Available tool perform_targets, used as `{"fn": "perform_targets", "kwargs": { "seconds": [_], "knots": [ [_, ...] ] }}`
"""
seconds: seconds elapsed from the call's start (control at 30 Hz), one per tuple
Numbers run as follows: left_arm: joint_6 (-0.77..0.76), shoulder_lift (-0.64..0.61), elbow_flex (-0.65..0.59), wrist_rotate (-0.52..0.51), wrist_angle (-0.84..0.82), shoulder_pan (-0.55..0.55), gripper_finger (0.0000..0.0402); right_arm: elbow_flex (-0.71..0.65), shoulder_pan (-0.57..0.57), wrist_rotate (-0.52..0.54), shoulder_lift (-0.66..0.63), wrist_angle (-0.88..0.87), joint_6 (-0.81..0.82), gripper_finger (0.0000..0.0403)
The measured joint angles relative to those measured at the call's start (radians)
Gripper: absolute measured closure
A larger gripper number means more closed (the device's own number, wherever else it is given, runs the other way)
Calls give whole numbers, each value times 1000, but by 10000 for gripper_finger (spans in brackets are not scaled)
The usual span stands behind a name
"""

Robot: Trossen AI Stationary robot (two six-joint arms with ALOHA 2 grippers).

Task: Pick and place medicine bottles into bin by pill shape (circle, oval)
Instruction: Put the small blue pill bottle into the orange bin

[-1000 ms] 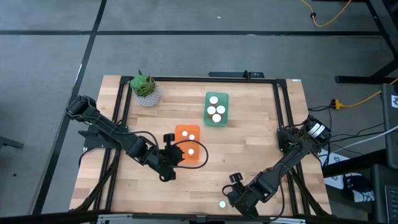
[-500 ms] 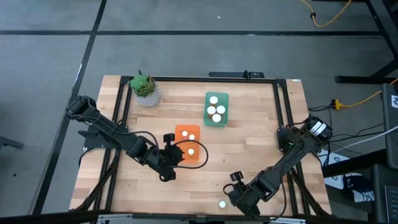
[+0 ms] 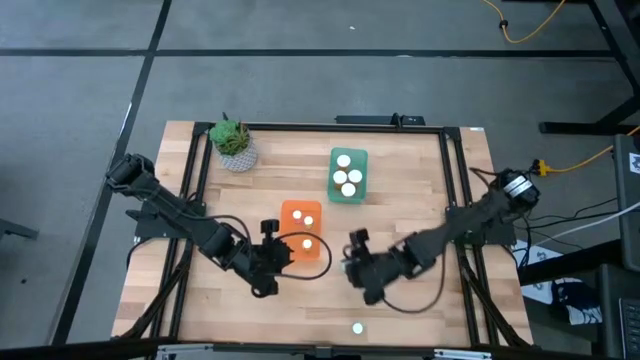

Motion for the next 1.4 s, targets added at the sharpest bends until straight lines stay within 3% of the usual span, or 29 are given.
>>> {"fn": "perform_targets", "kwargs": {
  "seconds": [0.07,0.2,0.47,0.77,0.97,1.4],
  "knots": [
    [0,0,0,1,0,-14,302,0,-51,-13,-1,67,-69,273],
    [-31,-3,32,1,-51,-43,302,0,-147,-136,0,190,-191,274],
    [-338,-4,81,-6,-253,-125,302,0,-303,-346,9,316,-232,274],
    [-664,-4,81,-90,-484,-211,302,0,-417,-369,15,317,-229,274],
    [-685,-4,81,-107,-497,-215,302,0,-473,-420,83,311,-176,274],
    [-680,-3,80,-108,-495,-213,302,-1,-476,-447,129,254,-116,274]
  ]
}}
